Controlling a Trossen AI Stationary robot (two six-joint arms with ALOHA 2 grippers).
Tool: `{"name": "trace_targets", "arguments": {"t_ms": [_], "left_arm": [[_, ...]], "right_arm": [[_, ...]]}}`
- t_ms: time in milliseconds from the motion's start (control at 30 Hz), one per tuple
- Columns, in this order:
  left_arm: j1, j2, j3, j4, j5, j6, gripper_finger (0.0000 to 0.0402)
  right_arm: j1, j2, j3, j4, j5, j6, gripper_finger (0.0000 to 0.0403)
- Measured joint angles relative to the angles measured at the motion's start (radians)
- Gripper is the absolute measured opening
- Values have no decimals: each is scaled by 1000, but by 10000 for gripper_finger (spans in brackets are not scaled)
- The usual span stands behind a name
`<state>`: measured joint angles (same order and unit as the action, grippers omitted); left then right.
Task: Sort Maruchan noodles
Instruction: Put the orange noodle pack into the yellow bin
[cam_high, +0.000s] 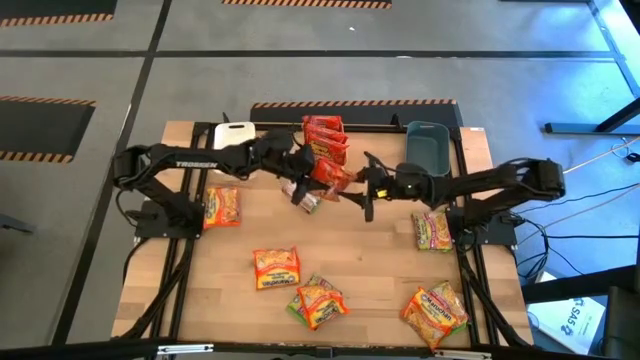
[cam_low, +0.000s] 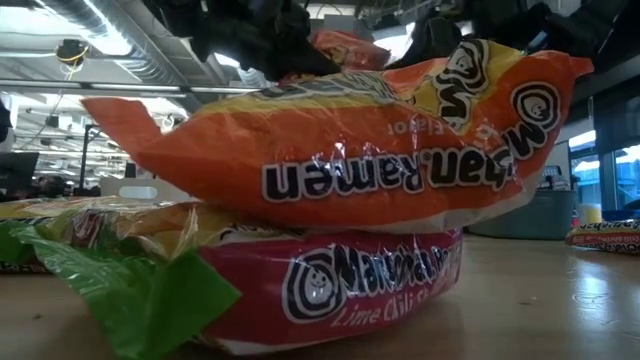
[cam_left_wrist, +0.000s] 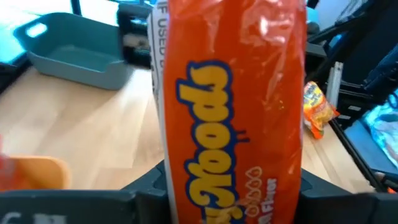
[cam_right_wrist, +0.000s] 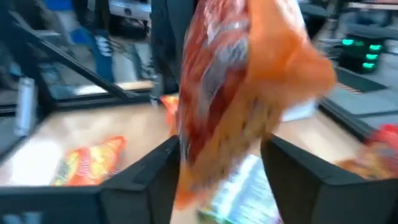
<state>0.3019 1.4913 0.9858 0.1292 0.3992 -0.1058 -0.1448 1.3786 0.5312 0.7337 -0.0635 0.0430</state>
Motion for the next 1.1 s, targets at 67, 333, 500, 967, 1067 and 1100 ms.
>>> {"name": "trace_targets", "arguments": {"t_ms": [67, 333, 500, 967, 1067, 1100], "left_arm": [[33, -19, 44, -123, 26, 33, 138], [106, 14, 254, -516, -224, 352, 137], [148, 122, 363, -639, -259, 448, 136], [164, 431, 634, -836, -355, 597, 135], [164, 462, 635, -850, -355, 597, 135], [164, 472, 635, -854, -355, 597, 135]], "right_arm": [[0, -66, 0, -121, 39, -32, 228], [0, -225, 0, -475, 197, -78, 249], [0, -218, 0, -548, 213, -75, 249], [0, -216, -1, -579, 211, -75, 248], [0, -216, -1, -579, 211, -75, 248], [0, -216, -1, -579, 211, -75, 248]]}}
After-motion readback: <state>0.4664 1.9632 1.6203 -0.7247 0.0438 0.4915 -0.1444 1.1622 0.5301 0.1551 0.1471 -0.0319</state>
